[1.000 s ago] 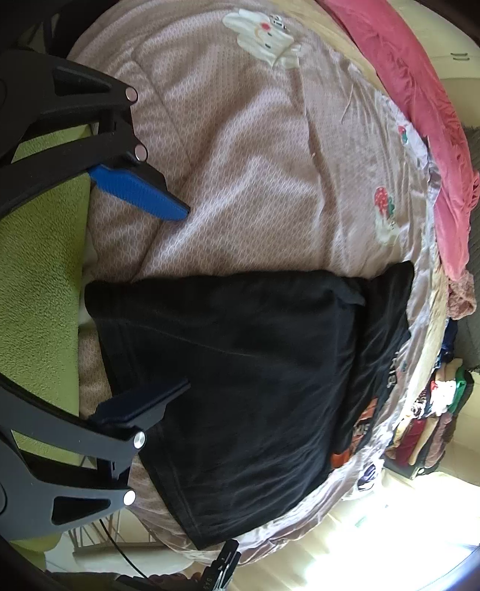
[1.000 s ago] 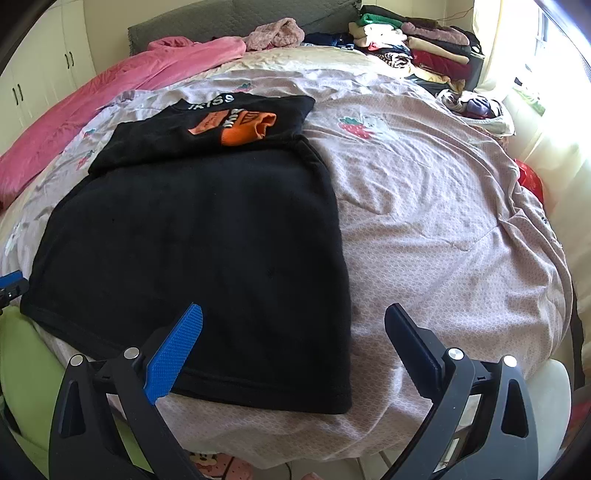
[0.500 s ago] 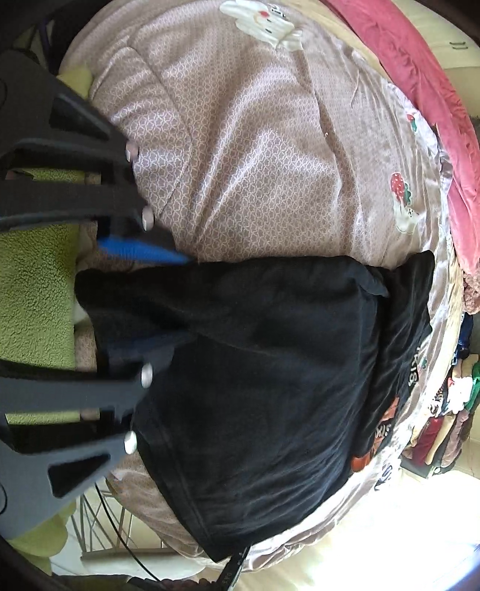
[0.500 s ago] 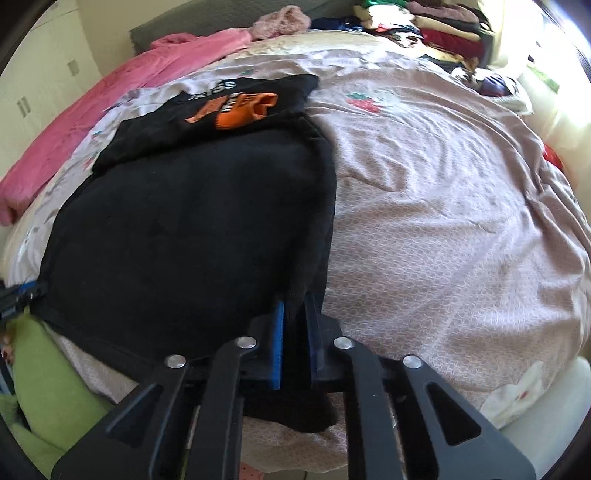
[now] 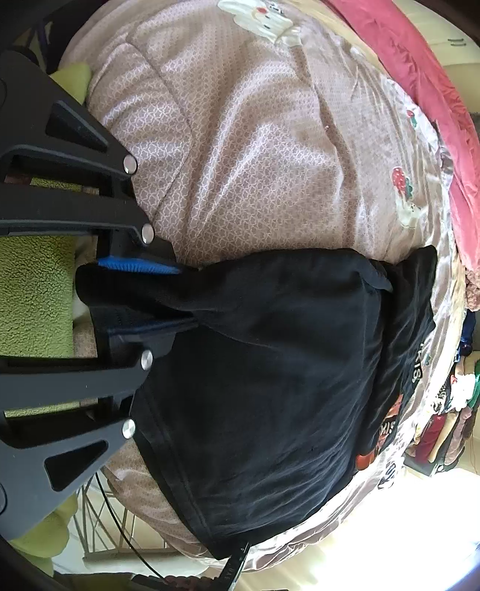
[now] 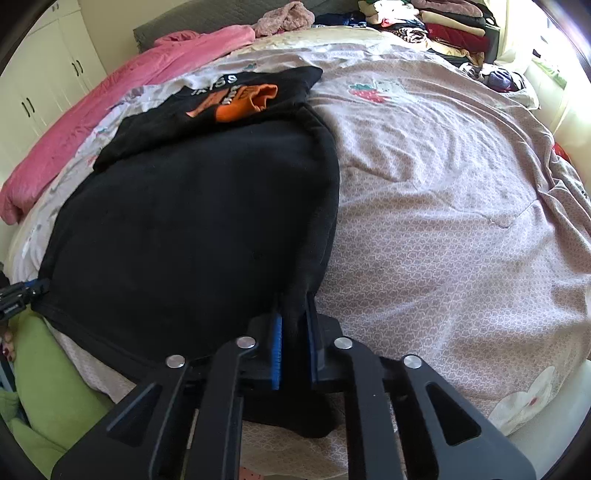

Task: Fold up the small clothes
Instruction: 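Close both grippers on the black sweatshirt hem, then lift the hem with both grippers and fold it toward the collar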

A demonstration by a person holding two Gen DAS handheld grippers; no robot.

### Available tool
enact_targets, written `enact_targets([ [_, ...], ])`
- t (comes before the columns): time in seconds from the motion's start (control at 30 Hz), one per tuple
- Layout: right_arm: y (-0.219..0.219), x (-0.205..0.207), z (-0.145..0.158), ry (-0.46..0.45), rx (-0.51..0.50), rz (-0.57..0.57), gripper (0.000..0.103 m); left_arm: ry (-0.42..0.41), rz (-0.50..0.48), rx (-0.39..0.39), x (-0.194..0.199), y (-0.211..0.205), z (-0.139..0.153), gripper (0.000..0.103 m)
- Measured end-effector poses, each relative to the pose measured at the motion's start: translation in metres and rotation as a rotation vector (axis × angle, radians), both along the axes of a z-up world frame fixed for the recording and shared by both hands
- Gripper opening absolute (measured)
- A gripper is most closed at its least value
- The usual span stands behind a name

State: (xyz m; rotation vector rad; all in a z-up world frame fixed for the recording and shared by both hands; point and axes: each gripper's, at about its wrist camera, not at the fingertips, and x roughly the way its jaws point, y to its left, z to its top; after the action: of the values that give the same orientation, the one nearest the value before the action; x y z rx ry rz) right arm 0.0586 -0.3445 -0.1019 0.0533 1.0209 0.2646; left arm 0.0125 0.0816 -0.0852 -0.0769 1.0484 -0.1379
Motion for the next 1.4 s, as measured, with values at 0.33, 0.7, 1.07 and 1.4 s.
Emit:
enact_targets([
  [0.33, -0.014, -0.008, 0.051, -0.134, 0.109, 0.017, 0.008, -0.123, -0.001, -0.063, -0.007, 0.009, 0.043, 0.003],
  [0.7, -0.026, 0.014, 0.094, -0.267, 0.189, -0.001, 0.008, -0.221, 0.05, -0.116, 0.031, 0.026, 0.091, 0.003],
  [1.07, -0.013, 0.092, 0.128, -0.347, 0.186, -0.011, 0.008, -0.277, 0.073, -0.03, 0.087, 0.024, 0.122, 0.003],
  [1.4, 0.004, 0.154, 0.117, -0.322, 0.115, -0.027, 0.008, -0.252, 0.096, 0.005, 0.134, 0.024, 0.104, 0.003],
])
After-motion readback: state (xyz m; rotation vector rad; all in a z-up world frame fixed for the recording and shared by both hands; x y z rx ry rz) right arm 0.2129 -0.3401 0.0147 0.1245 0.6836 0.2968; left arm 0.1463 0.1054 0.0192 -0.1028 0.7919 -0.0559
